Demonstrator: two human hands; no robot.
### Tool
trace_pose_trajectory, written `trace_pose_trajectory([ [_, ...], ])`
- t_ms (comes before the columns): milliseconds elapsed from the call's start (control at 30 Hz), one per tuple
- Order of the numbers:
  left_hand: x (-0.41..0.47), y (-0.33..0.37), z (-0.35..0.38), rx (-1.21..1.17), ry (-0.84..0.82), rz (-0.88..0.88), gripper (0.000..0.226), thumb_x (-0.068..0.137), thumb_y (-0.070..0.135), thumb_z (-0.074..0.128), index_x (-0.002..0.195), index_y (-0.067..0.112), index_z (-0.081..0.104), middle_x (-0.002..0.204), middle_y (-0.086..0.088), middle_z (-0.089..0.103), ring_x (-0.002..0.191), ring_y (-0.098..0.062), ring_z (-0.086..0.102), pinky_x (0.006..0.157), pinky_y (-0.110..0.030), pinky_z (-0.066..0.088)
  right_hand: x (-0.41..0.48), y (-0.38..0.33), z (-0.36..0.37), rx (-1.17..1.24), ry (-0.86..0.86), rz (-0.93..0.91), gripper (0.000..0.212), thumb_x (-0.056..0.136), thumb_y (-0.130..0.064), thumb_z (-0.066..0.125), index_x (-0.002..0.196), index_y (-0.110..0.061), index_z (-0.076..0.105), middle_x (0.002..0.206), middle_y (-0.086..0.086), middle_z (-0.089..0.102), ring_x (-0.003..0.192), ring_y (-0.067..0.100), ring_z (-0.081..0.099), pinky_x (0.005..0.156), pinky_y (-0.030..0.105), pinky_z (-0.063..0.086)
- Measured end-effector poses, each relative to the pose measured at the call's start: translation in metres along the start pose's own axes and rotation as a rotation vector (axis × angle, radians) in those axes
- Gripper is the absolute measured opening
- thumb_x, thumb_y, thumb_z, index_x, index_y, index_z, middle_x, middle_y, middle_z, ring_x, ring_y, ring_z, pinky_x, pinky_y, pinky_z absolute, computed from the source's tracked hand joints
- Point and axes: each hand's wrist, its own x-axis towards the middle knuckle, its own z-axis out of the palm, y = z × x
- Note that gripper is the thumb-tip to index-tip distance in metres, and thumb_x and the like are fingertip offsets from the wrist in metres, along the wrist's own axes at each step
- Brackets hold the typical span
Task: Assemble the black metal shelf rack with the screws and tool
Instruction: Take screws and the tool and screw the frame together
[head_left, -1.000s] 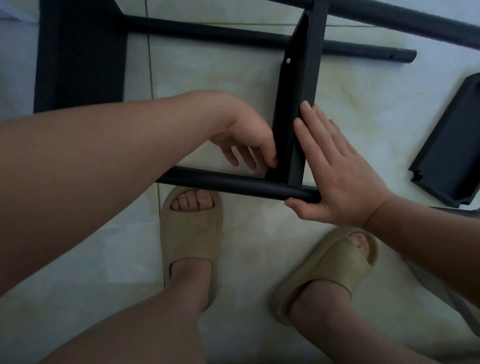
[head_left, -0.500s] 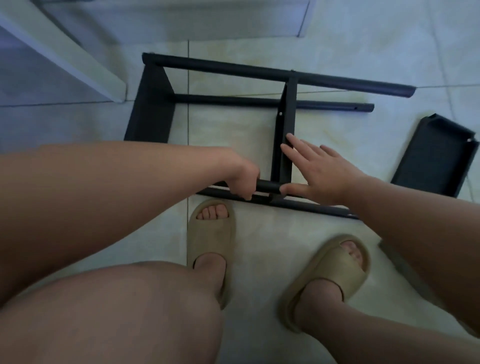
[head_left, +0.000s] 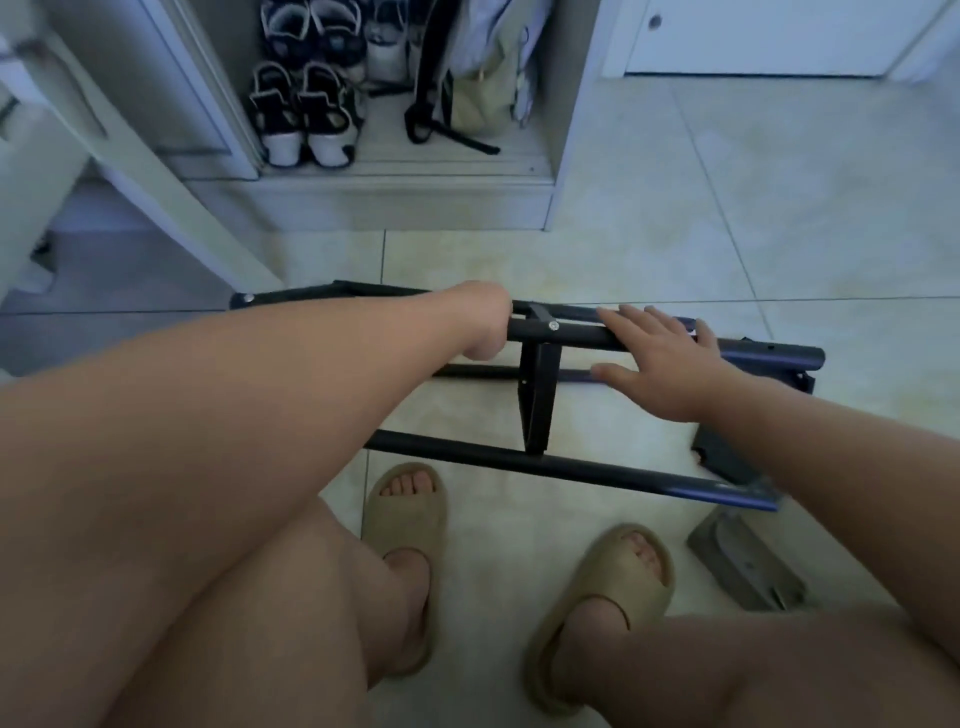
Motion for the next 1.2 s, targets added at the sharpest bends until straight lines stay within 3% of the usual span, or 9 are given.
trace_pose_trajectory([
  [100, -0.01, -0.001, 0.006, -0.077, 0.076, -0.016, 0.022, 0.094, 0.01, 0.049, 0.111, 0.019, 0.062, 0.113, -0.009, 0.063, 0.107, -0.033, 0.061, 0.084, -0.035, 0.048, -0.008, -0.004, -0.004, 0.011, 0.055, 0.012, 0.069, 0.101, -0.065, 0.032, 0.16, -0.044, 0.005, 0.171, -0.008, -0.002, 0.157, 0.018, -0.007, 0.122, 0.058, -0.009],
  [167, -0.013, -0.006, 0.011, -0.155, 0.103, -0.052, 0.024, 0.093, 0.008, 0.047, 0.105, 0.026, 0.059, 0.112, -0.007, 0.059, 0.109, -0.035, 0.058, 0.096, -0.05, 0.048, -0.008, -0.009, -0.004, 0.013, 0.081, 0.014, 0.069, 0.1, -0.066, 0.03, 0.16, -0.045, 0.004, 0.171, -0.008, -0.004, 0.157, 0.019, -0.011, 0.122, 0.057, -0.011],
  [267, -0.01, -0.014, 0.016, -0.198, 0.148, -0.129, 0.037, 0.092, 0.001, 0.044, 0.108, 0.03, 0.06, 0.11, -0.003, 0.052, 0.106, -0.032, 0.05, 0.1, -0.067, 0.035, -0.002, -0.017, 0.002, 0.02, 0.102, 0.005, 0.07, 0.1, -0.066, 0.028, 0.16, -0.043, 0.002, 0.171, -0.008, -0.008, 0.156, 0.018, -0.015, 0.123, 0.055, -0.011],
  [600, 0.044, -0.035, 0.031, -0.165, 0.362, -0.158, 0.055, 0.087, -0.005, 0.042, 0.129, 0.03, 0.046, 0.128, -0.007, 0.048, 0.123, -0.033, 0.039, 0.107, -0.077, 0.012, 0.064, -0.019, 0.013, 0.005, 0.248, 0.006, 0.077, 0.095, -0.07, 0.009, 0.162, -0.034, -0.005, 0.169, -0.003, -0.019, 0.154, 0.022, -0.024, 0.122, 0.054, -0.015],
  [767, 0.056, -0.039, 0.032, -0.194, 0.335, -0.18, 0.055, 0.101, 0.021, 0.043, 0.151, 0.029, 0.021, 0.16, -0.006, 0.023, 0.147, -0.033, 0.013, 0.112, -0.075, 0.004, 0.089, -0.021, 0.013, 0.014, 0.286, 0.01, 0.08, 0.094, -0.072, 0.008, 0.162, -0.032, -0.004, 0.17, -0.004, -0.018, 0.155, 0.021, -0.023, 0.123, 0.052, -0.014],
  [900, 0.051, -0.039, 0.033, -0.23, 0.278, -0.169, 0.069, 0.104, 0.039, 0.04, 0.158, 0.028, -0.001, 0.168, -0.001, -0.005, 0.153, -0.031, -0.008, 0.118, -0.067, 0.003, 0.086, -0.022, 0.011, 0.032, 0.238, 0.018, 0.08, 0.094, -0.072, 0.009, 0.163, -0.032, -0.004, 0.17, -0.003, -0.017, 0.155, 0.02, -0.022, 0.124, 0.052, -0.012],
  [1200, 0.002, -0.017, 0.022, -0.158, 0.201, -0.107, 0.069, 0.102, 0.059, 0.027, 0.16, 0.031, 0.001, 0.168, -0.001, -0.01, 0.154, -0.029, -0.01, 0.119, -0.062, 0.003, 0.015, 0.0, -0.012, 0.037, 0.232, 0.039, 0.08, 0.093, -0.074, 0.007, 0.162, -0.036, -0.004, 0.17, -0.009, -0.015, 0.154, 0.017, -0.022, 0.123, 0.05, -0.012],
])
